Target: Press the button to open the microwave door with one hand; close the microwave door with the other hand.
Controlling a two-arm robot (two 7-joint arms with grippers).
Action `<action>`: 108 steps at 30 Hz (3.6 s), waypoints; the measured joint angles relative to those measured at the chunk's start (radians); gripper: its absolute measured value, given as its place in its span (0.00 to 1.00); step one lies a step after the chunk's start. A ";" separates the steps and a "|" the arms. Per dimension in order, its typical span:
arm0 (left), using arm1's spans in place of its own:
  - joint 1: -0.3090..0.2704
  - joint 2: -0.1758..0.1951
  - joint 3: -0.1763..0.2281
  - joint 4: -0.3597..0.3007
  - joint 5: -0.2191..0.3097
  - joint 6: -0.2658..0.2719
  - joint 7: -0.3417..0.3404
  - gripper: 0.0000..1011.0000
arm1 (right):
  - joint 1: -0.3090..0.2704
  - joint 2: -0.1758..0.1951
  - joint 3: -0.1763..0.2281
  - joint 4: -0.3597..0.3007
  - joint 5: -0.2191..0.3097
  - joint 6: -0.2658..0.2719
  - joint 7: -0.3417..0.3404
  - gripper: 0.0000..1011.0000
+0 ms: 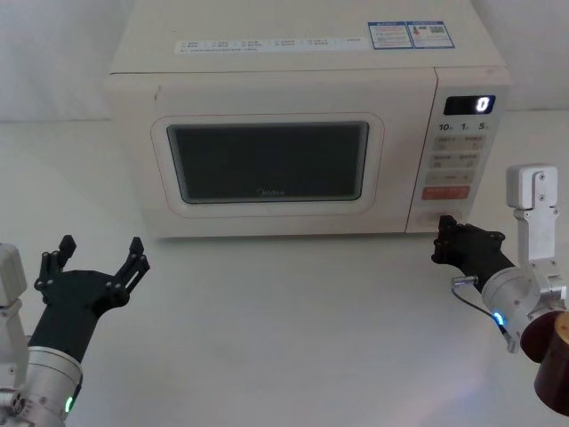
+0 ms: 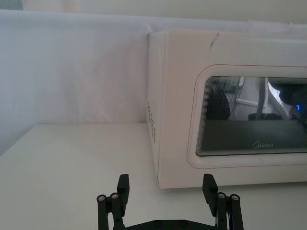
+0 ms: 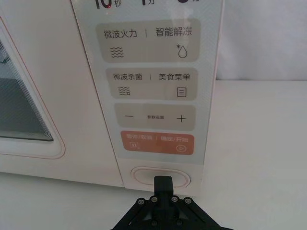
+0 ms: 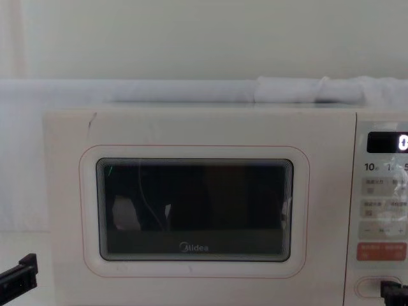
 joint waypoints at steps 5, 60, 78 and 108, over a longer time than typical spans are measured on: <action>0.000 0.000 0.000 0.000 0.000 0.000 0.000 0.99 | 0.004 -0.001 -0.001 0.007 -0.001 -0.003 0.003 0.00; 0.000 0.000 0.000 0.000 0.000 0.000 0.000 0.99 | 0.076 -0.029 -0.002 0.105 -0.015 -0.050 -0.001 0.00; 0.000 0.000 0.000 0.000 0.000 0.000 0.000 0.99 | 0.065 -0.026 -0.004 0.091 -0.017 -0.051 0.000 0.00; 0.000 0.000 0.000 0.000 0.000 0.000 0.000 0.99 | -0.045 0.006 0.006 -0.066 -0.014 0.016 0.011 0.00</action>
